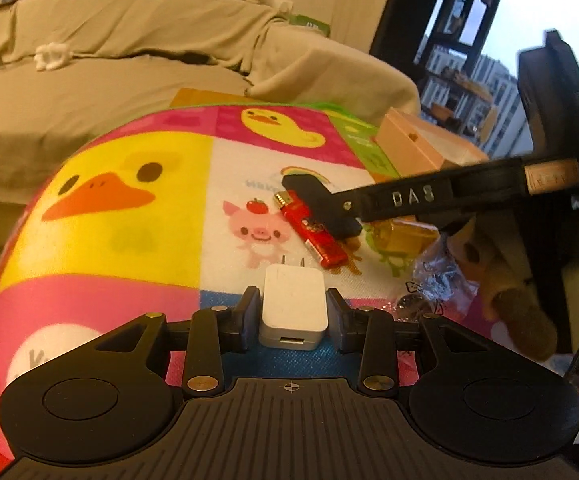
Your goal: Organize rigid objects
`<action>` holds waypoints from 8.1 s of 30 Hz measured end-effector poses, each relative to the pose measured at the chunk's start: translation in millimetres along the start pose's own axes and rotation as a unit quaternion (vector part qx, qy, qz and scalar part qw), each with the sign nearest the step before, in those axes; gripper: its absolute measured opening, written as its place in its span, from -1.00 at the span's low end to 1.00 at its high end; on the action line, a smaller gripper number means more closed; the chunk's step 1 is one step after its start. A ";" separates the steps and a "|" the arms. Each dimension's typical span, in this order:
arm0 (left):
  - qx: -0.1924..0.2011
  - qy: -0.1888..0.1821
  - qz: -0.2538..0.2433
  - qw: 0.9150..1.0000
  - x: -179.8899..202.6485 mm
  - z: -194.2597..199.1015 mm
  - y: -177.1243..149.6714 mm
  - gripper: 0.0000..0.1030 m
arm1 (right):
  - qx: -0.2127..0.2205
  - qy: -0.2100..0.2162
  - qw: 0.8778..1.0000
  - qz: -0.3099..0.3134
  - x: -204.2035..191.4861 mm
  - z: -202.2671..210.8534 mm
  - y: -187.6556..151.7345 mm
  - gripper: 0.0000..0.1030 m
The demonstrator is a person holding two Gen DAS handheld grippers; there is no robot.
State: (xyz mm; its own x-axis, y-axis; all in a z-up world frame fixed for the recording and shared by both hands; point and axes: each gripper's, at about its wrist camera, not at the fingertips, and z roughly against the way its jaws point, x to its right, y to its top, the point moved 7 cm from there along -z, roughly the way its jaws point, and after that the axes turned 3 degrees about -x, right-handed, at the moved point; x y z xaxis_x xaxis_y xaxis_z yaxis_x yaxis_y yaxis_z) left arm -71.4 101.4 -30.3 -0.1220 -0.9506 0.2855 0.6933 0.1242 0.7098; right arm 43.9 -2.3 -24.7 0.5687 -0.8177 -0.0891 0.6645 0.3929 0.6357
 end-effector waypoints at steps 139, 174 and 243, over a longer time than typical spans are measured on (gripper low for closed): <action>-0.088 -0.015 -0.027 0.996 122.2 -132.5 77.5 -0.16 | 0.047 -0.150 0.982 -0.102 152.3 91.9 -123.1 0.78; 0.041 0.004 0.072 0.997 -10.1 -22.6 17.0 -0.37 | 0.108 -0.089 0.989 -0.045 90.2 104.1 -77.3 0.71; 0.017 -0.095 0.072 0.993 50.4 -42.6 0.0 -0.38 | 0.035 -0.064 0.997 0.012 36.1 75.2 -108.1 0.94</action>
State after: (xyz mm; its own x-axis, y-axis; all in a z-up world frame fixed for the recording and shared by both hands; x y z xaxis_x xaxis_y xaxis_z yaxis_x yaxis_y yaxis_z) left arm -47.4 41.4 -43.4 -0.1565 -0.8519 0.4998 0.6895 0.2681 0.6729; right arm -43.8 -106.0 -39.0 0.5146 -0.8571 0.0219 0.6140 0.3863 0.6884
